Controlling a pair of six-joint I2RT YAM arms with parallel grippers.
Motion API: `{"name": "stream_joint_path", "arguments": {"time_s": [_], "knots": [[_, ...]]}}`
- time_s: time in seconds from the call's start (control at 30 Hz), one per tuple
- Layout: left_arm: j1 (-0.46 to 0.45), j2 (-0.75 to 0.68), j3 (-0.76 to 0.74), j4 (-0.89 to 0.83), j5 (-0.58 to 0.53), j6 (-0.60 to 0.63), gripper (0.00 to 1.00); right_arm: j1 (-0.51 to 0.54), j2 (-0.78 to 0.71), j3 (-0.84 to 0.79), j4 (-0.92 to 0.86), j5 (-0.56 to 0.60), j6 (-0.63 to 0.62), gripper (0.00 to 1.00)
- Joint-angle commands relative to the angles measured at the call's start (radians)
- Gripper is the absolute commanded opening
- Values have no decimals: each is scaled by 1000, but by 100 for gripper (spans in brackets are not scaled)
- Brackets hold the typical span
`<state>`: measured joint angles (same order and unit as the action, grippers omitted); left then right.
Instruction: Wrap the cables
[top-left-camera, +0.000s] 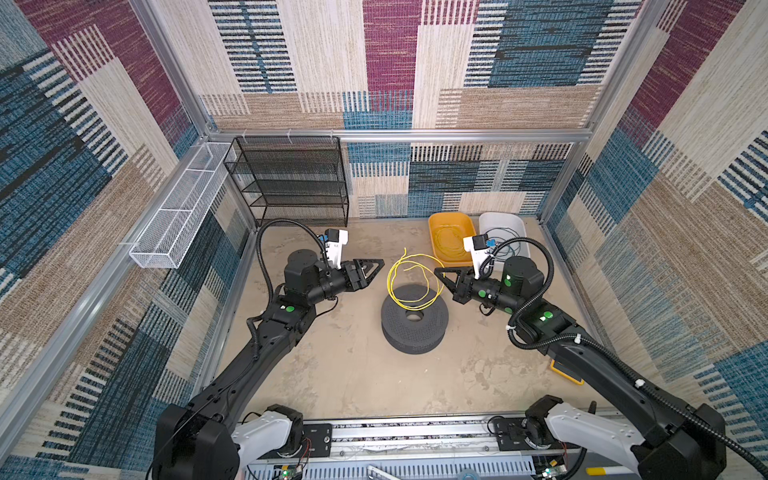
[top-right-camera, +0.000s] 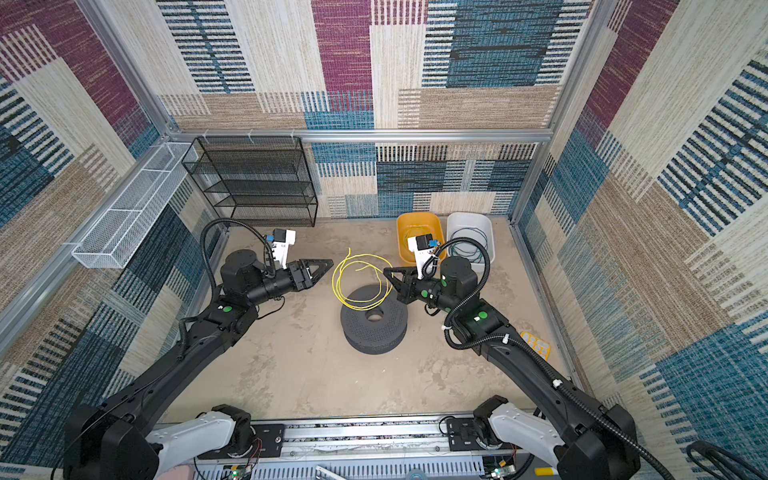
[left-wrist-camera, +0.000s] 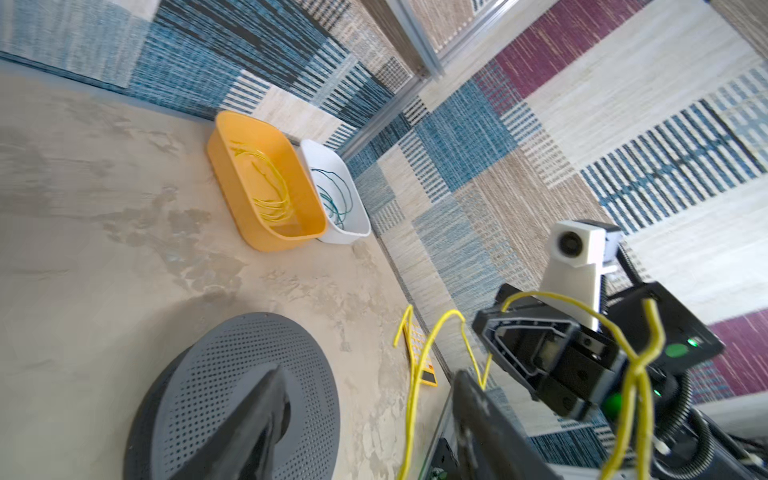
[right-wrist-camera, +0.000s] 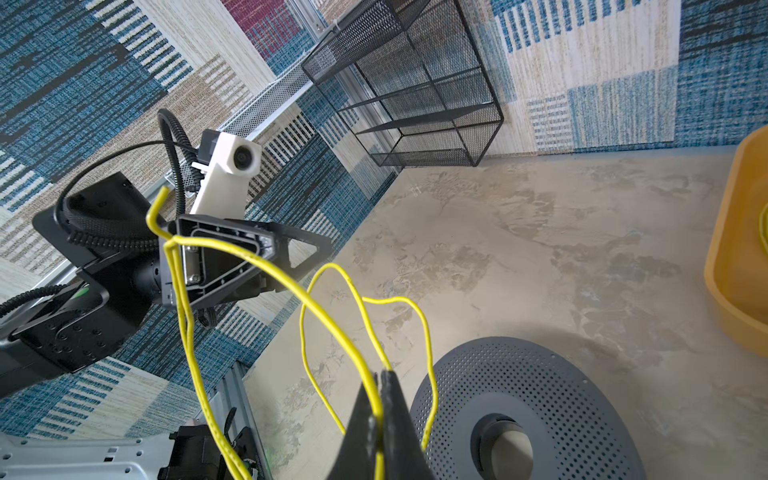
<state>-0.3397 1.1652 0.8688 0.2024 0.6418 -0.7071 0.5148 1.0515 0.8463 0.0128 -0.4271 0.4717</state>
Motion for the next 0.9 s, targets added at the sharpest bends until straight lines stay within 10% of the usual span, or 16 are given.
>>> {"name": "stream_joint_path", "arguments": {"time_s": [0.0,0.27,0.5,0.87], "knots": [[-31,27,10,66,55,4,66,-1,6,-5,69,-32,34,0],[-90,62,-13,110,50,25,56,-1,19,5,75,-37,45,0],[-95,49,-51,77,6,50,2,-1,26,9,93,-10,56,0],[-77,-52,-146,-104,-262,51,0,-101,4,96,55,204,56,0]]}}
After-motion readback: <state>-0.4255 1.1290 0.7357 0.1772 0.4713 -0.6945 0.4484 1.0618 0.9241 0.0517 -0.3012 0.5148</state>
